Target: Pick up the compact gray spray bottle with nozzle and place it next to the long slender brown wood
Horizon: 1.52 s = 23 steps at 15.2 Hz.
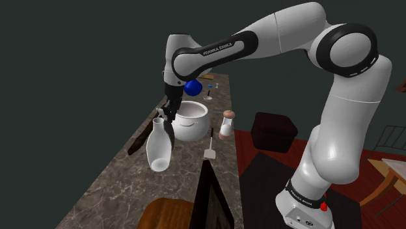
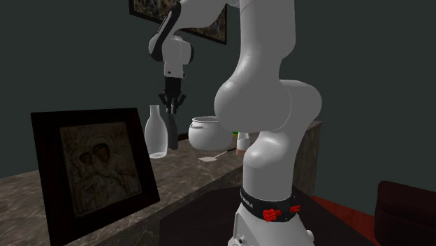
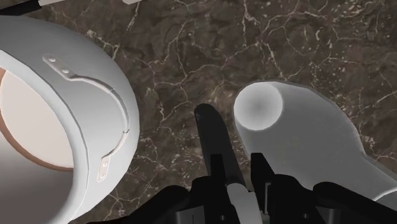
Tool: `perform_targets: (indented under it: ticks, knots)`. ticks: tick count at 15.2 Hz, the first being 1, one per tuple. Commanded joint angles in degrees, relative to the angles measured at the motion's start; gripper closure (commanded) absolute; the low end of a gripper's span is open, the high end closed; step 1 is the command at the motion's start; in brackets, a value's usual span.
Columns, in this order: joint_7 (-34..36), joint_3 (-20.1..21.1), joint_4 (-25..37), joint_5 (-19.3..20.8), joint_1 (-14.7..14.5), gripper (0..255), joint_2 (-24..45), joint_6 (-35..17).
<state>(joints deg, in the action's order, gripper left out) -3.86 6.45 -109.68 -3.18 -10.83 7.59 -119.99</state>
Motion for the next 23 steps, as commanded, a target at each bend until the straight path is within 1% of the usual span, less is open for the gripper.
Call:
perform_targets:
  ticks: [1, 5, 6, 11, 15, 23]
  knots:
    - [0.0, 0.0, -0.2, 0.0, 0.0, 255, 0.0, -0.2]
    - [0.0, 0.0, -0.2, 0.0, 0.0, 255, 0.0, -0.2]
    - [0.0, 0.0, -0.2, 0.0, 0.0, 0, 0.0, -0.2]
    - [0.0, 0.0, -0.2, 0.0, 0.0, 0, 0.0, -0.2]
    - [-0.1, -0.2, 4.3, -0.1, 0.3, 0, -2.2, 6.6]
    - [-0.1, -0.2, 4.3, -0.1, 0.3, 0, -2.2, 6.6]
